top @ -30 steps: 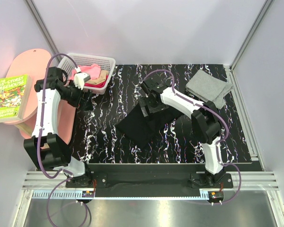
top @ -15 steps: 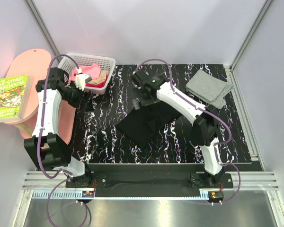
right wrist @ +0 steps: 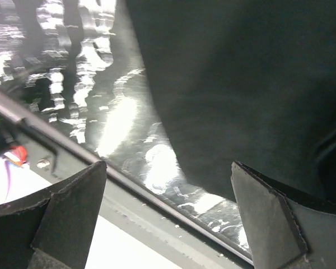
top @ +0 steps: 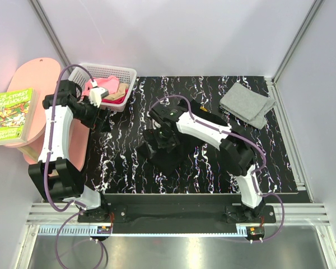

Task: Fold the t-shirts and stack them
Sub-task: Fold the tshirt

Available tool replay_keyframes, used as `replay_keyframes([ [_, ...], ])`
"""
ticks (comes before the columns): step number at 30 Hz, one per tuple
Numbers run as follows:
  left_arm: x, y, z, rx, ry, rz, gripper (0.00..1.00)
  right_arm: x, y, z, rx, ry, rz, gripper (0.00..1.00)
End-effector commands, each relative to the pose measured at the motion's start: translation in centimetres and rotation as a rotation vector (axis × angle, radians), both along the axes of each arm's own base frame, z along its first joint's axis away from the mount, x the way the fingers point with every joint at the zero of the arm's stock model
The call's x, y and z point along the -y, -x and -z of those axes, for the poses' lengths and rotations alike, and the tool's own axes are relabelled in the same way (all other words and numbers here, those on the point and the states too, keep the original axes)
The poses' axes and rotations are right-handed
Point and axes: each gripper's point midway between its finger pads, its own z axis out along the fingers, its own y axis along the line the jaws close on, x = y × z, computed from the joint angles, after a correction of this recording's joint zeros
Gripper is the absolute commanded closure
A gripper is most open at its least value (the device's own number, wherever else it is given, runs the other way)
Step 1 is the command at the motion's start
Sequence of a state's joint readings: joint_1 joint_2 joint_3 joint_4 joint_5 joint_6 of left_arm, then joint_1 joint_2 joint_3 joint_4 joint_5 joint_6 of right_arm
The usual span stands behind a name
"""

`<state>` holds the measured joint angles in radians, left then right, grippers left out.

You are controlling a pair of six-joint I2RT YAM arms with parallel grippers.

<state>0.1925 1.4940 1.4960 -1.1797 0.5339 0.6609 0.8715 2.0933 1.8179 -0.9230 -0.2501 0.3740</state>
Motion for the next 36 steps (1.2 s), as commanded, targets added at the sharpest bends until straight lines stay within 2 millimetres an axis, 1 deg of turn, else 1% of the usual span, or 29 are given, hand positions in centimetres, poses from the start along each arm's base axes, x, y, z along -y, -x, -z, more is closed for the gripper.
replay_keyframes([
  [1,-0.2,-0.4,-1.3,0.059,-0.022,-0.002,0.01,3.5,-0.9,1.9,-0.032,0.05,0.083,0.0],
  [2,-0.2,-0.4,-1.3,0.06,-0.025,-0.004,0.01,4.2,-1.2,1.4,-0.015,0.046,0.096,0.0],
  [3,-0.2,-0.5,-1.3,0.06,-0.025,-0.004,0.01,5.8,-1.6,2.2,-0.022,0.074,0.125,0.0],
  [5,-0.2,-0.5,-1.3,0.057,-0.025,-0.004,0.01,7.2,-2.3,2.1,-0.01,0.072,0.154,0.0],
  [6,-0.2,-0.5,-1.4,0.059,-0.023,-0.004,0.01,8.7,-2.6,2.8,-0.021,0.096,0.181,0.0],
  [10,0.0,-0.4,-1.4,0.06,-0.024,0.0,0.01,10.9,-3.1,3.7,-0.027,0.112,0.215,0.0],
  [11,0.0,-0.4,-1.5,0.061,-0.028,0.0,0.01,10.7,-3.3,3.5,-0.022,0.093,0.215,0.0],
  [14,0.1,-0.4,-1.3,0.055,-0.03,0.002,0.01,9.3,-3.1,2.8,-0.045,0.019,0.193,0.0],
  [15,0.0,-0.4,-1.3,0.056,-0.032,0.002,0.01,8.5,-3.2,1.9,-0.055,-0.023,0.184,0.0],
  [17,-0.1,-0.3,-1.2,0.054,-0.036,0.0,0.01,7.5,-3.5,0.4,-0.051,-0.075,0.176,0.0],
  [18,0.0,-0.3,-1.2,0.055,-0.036,0.002,0.01,6.6,-3.8,-1.3,-0.036,-0.12,0.169,0.0],
  [19,-0.1,-0.2,-1.2,0.053,-0.039,0.001,0.01,6.2,-4.0,-2.9,-0.001,-0.145,0.162,0.0],
  [20,-0.1,-0.2,-1.2,0.056,-0.041,0.0,0.01,5.5,-3.4,-3.7,0.027,-0.141,0.137,0.0],
  [21,-0.2,-0.2,-1.2,0.055,-0.043,-0.001,0.01,5.4,-4.5,-5.1,0.158,-0.085,0.117,0.0],
  [22,-0.2,-0.2,-1.2,0.056,-0.043,0.0,0.01,5.9,-3.8,-4.8,0.204,0.015,0.085,0.0],
  [23,-0.1,-0.2,-1.1,0.054,-0.042,0.0,0.01,5.3,-2.9,-4.6,0.336,0.151,0.029,0.0],
  [24,-0.1,-0.2,-1.0,0.05,-0.038,-0.002,0.01,4.4,-2.7,-5.4,0.401,0.188,-0.025,0.0],
  [25,-0.1,-0.2,-1.1,0.052,-0.036,0.0,0.01,4.4,-2.0,-3.6,0.404,0.279,-0.069,0.0],
  [26,0.0,-0.2,-1.1,0.052,-0.035,0.001,0.01,4.4,-2.0,-3.2,0.48,0.364,-0.093,0.0],
  [27,0.1,-0.1,-1.0,0.051,-0.034,0.003,0.01,3.1,-0.5,-2.6,0.533,0.414,-0.177,0.0],
  [28,0.0,-0.2,-1.0,0.051,-0.032,-0.001,0.01,3.1,0.0,-0.7,0.558,0.505,-0.219,0.0],
  [29,0.0,-0.1,-0.9,0.048,-0.033,-0.001,0.01,3.1,0.1,-0.1,0.587,0.555,-0.234,0.0],
  [30,0.0,-0.2,-0.9,0.052,-0.034,0.001,0.01,2.5,0.5,0.2,0.622,0.584,-0.247,0.0],
  [31,0.0,-0.3,-0.8,0.049,-0.036,-0.001,0.01,2.3,0.7,1.2,0.625,0.61,-0.261,0.0],
  [33,-0.2,-0.5,-0.9,0.054,-0.04,-0.006,0.01,1.9,0.8,1.6,0.669,0.634,-0.264,0.0],
  [34,-0.2,-0.7,-0.8,0.052,-0.039,-0.006,0.01,1.5,1.0,2.3,0.686,0.652,-0.277,0.0],
  [35,-0.2,-0.9,-0.8,0.052,-0.038,-0.008,0.01,1.5,0.6,2.1,0.724,0.675,-0.268,0.0],
  [36,-0.2,-1.1,-0.7,0.048,-0.033,-0.012,0.01,1.5,0.5,2.3,0.734,0.688,-0.265,0.0],
])
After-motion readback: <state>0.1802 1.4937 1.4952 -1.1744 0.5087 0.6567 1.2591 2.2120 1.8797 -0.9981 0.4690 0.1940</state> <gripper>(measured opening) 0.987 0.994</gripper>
